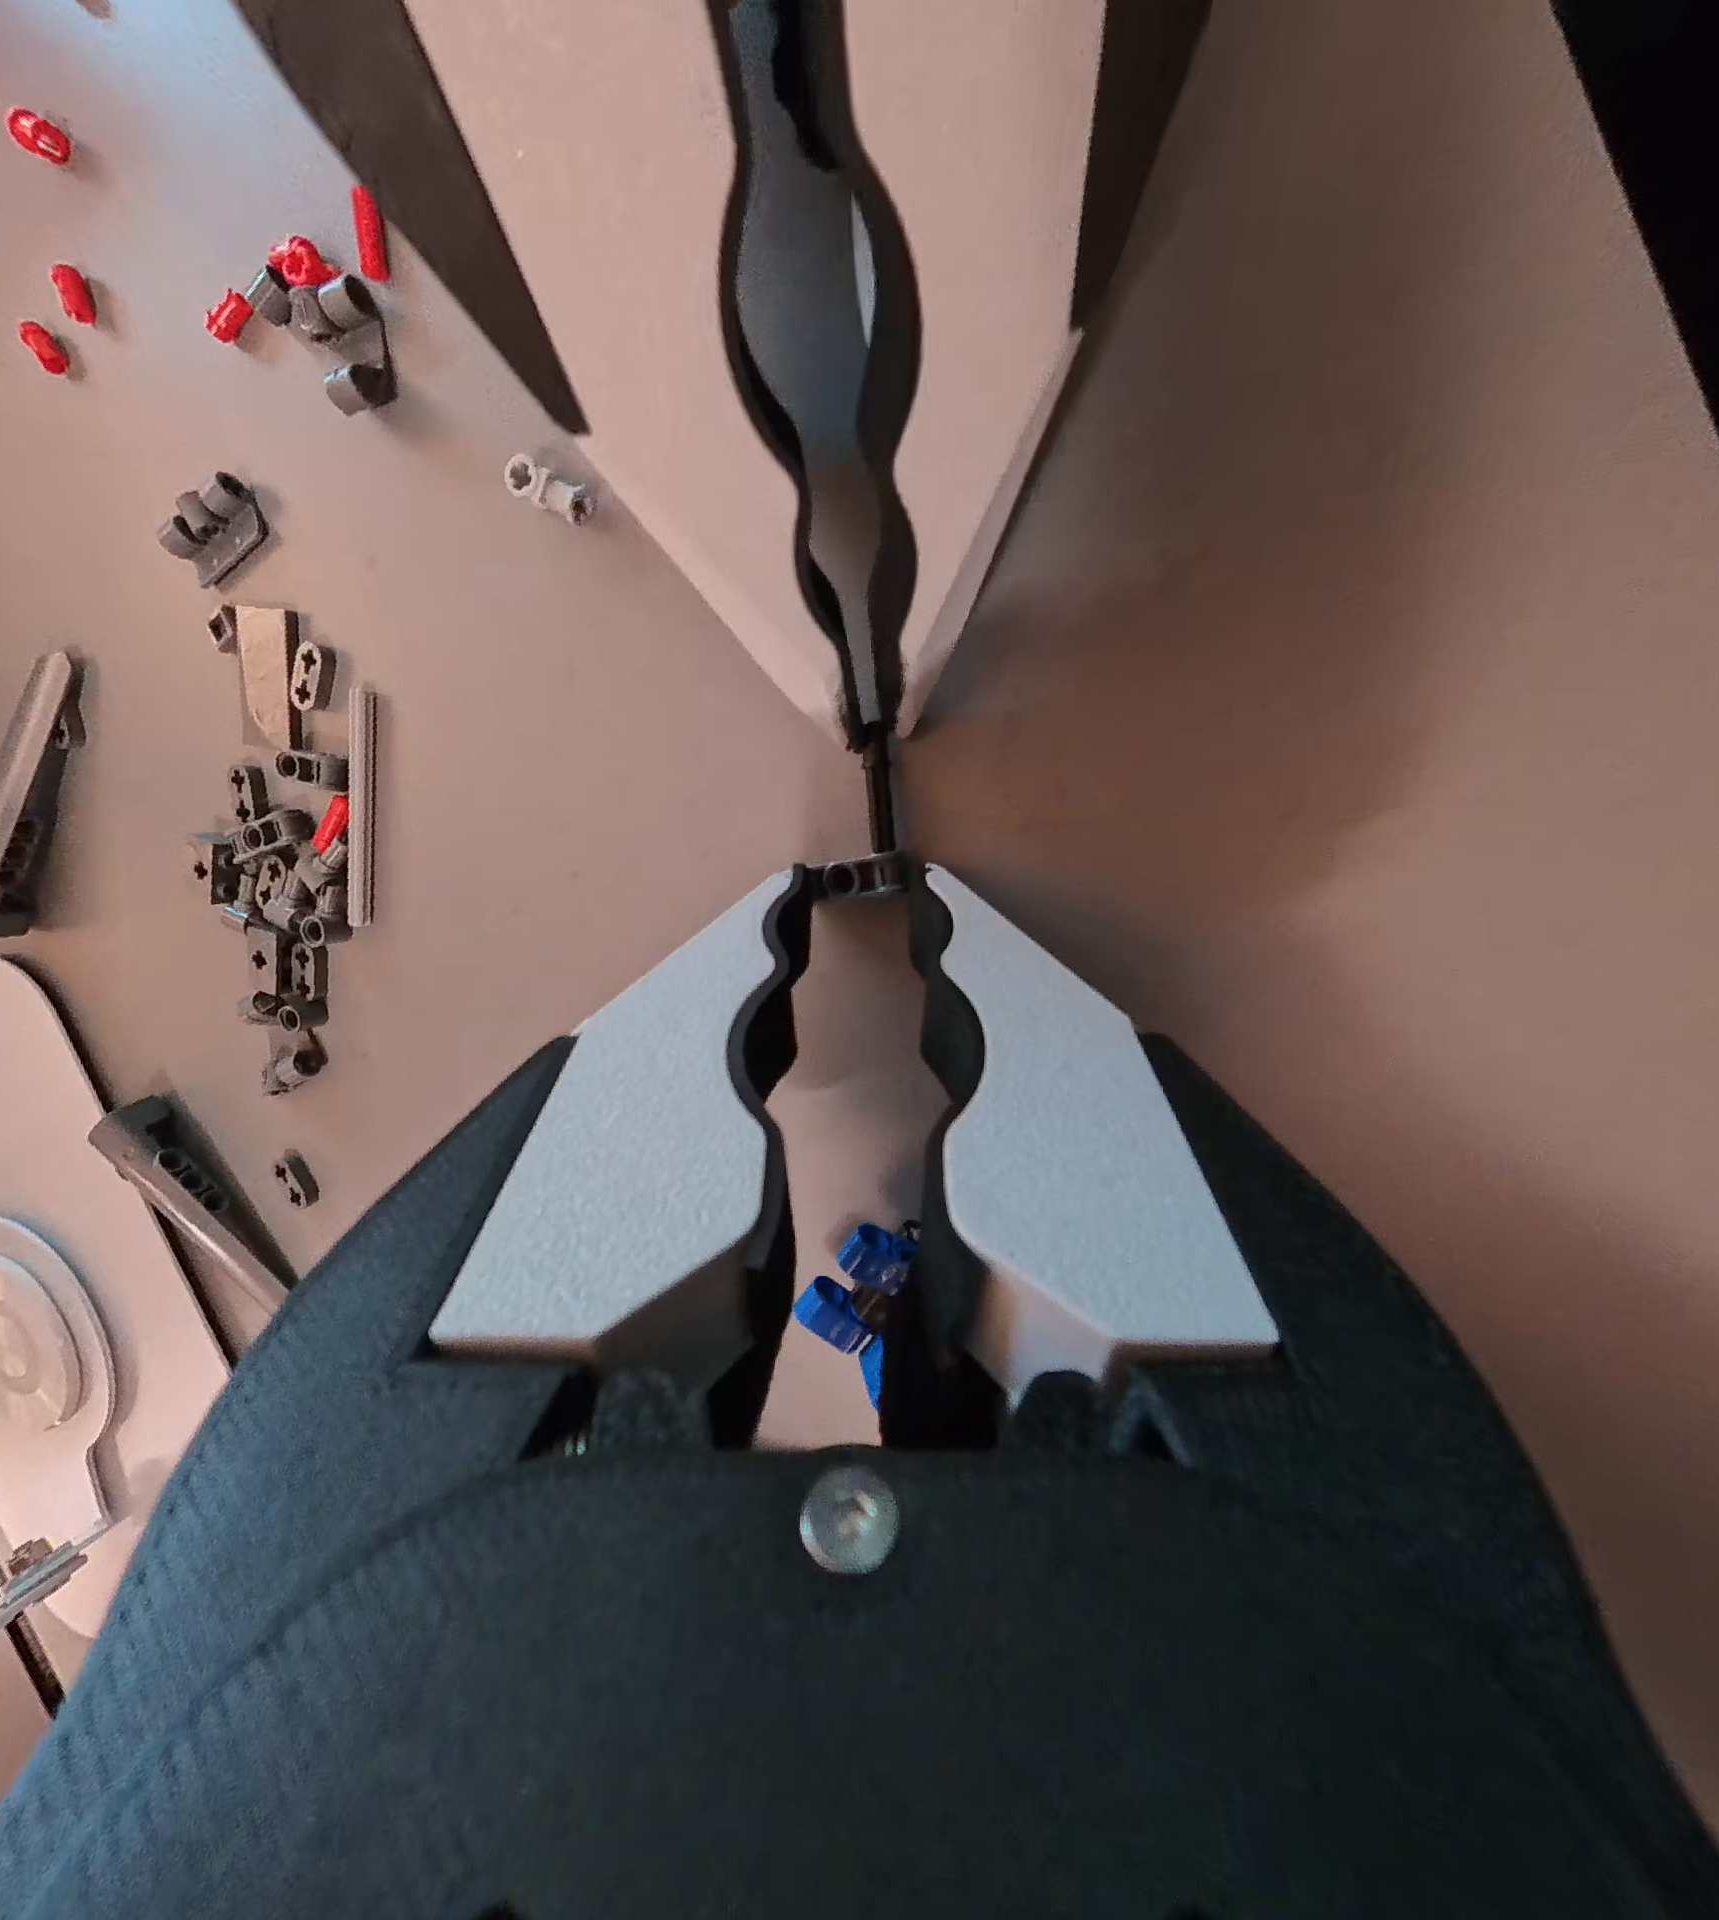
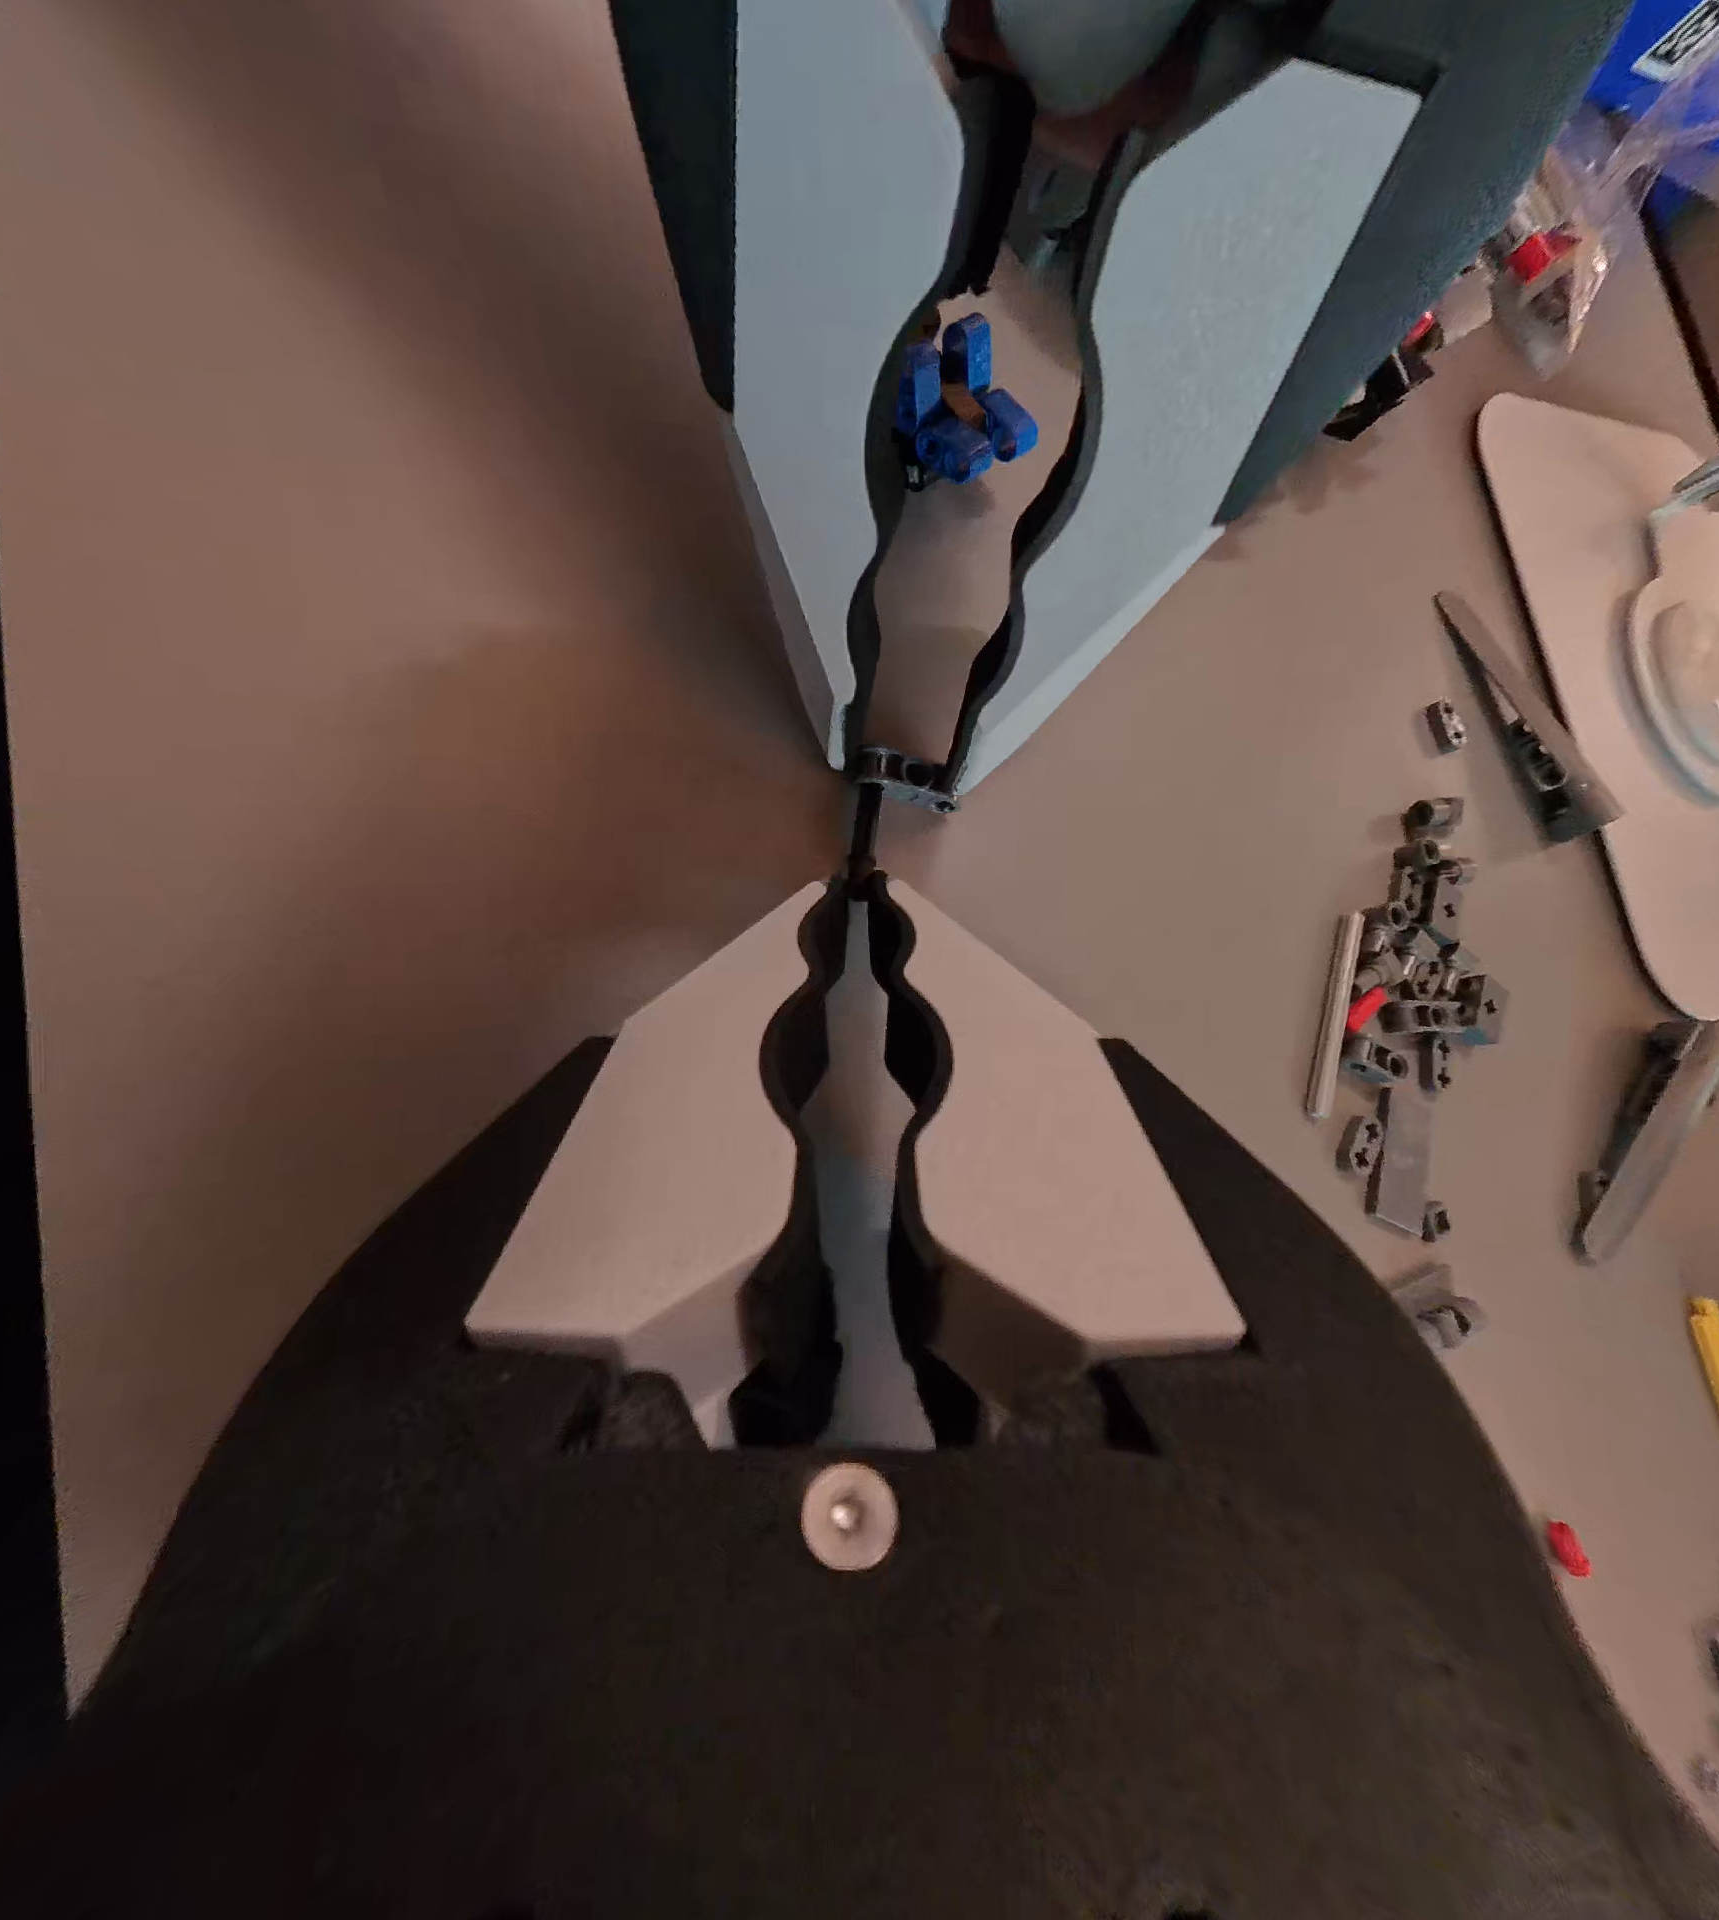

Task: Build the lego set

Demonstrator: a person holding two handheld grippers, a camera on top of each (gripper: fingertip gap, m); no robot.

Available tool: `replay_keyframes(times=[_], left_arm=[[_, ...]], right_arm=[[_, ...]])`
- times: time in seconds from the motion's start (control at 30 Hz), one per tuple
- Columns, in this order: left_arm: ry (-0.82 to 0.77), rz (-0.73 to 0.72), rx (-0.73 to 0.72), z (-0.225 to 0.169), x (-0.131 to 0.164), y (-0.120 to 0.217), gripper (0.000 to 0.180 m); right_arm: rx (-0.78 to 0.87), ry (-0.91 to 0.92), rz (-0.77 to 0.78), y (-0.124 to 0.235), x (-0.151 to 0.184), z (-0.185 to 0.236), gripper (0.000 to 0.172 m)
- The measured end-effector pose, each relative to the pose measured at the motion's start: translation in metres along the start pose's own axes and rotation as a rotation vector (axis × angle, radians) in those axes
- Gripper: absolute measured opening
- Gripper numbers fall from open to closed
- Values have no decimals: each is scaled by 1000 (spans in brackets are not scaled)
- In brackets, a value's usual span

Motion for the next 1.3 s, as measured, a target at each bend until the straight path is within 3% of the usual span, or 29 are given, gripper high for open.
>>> replay_keyframes(times=[0.3, 1.3], left_arm=[[8, 9, -3, -1, -1, 0, 16], [48, 5, -36, -7, 1, 1, 13]], right_arm=[[120, 157, 16, -3, -3, 10, 1], [-20, -176, 21, -9, -13, 1, 1]])
Point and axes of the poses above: each gripper's, where its closed fingertips meet, y back along the fingers, x out of its underside, z = x × y across the jaws, the point moved 10 cm from there along y, back along the fingers, and after that the axes turned 2 degrees about -x, right-handed, at the moved point
